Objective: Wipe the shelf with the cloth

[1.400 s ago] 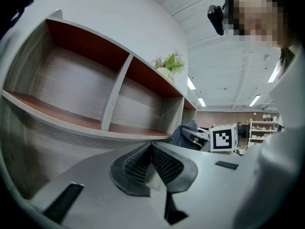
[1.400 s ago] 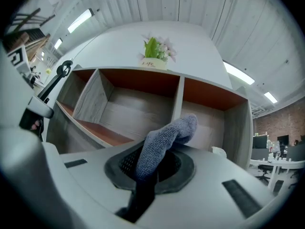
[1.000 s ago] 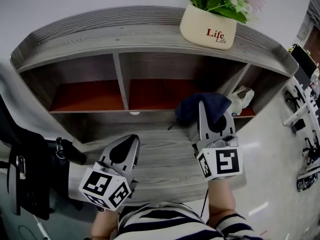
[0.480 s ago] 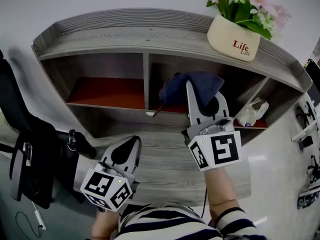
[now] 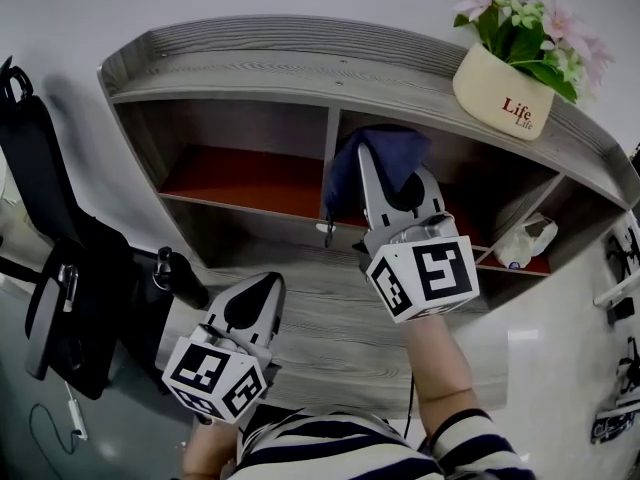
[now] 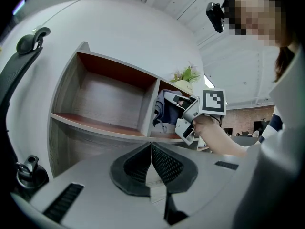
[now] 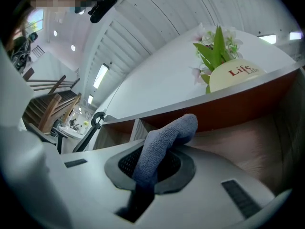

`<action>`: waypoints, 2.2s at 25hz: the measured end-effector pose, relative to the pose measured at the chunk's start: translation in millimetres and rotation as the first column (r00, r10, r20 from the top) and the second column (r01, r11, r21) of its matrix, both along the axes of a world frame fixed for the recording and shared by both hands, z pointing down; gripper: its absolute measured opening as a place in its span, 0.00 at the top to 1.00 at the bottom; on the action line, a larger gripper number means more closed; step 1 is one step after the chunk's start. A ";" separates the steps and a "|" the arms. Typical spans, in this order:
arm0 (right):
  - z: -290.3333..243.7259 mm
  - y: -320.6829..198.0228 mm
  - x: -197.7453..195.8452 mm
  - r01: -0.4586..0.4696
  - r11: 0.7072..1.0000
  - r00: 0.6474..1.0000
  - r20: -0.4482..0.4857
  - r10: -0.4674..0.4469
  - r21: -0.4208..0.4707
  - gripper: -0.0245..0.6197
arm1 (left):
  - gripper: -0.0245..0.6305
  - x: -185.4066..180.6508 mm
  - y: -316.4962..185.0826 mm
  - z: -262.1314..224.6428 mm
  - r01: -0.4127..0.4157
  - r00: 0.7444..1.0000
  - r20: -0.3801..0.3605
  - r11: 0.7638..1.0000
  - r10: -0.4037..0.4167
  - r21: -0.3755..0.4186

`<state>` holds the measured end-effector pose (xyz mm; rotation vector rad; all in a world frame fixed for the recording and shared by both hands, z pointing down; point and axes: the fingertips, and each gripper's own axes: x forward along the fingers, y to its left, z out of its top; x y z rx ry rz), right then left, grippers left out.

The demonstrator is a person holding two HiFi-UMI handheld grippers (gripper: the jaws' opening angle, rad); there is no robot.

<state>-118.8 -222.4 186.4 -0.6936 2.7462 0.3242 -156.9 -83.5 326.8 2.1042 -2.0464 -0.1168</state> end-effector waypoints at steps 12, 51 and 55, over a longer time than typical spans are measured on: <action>1.8 -11.5 -23.9 -0.059 0.992 0.989 -0.127 0.073 0.111 0.89 | 0.94 -1.2 -0.5 0.6 0.006 1.000 -0.004 1.000 -0.006 0.002; 80.2 -24.6 -34.7 -0.024 0.965 0.723 -0.662 0.198 0.262 0.89 | 0.94 10.1 -7.8 1.4 -0.040 0.999 -0.018 0.999 0.040 0.018; 62.0 -18.3 -23.5 -0.072 0.951 0.774 -0.584 0.244 0.302 0.89 | 0.94 9.6 -8.9 1.8 -0.044 0.999 -0.020 0.999 0.044 0.021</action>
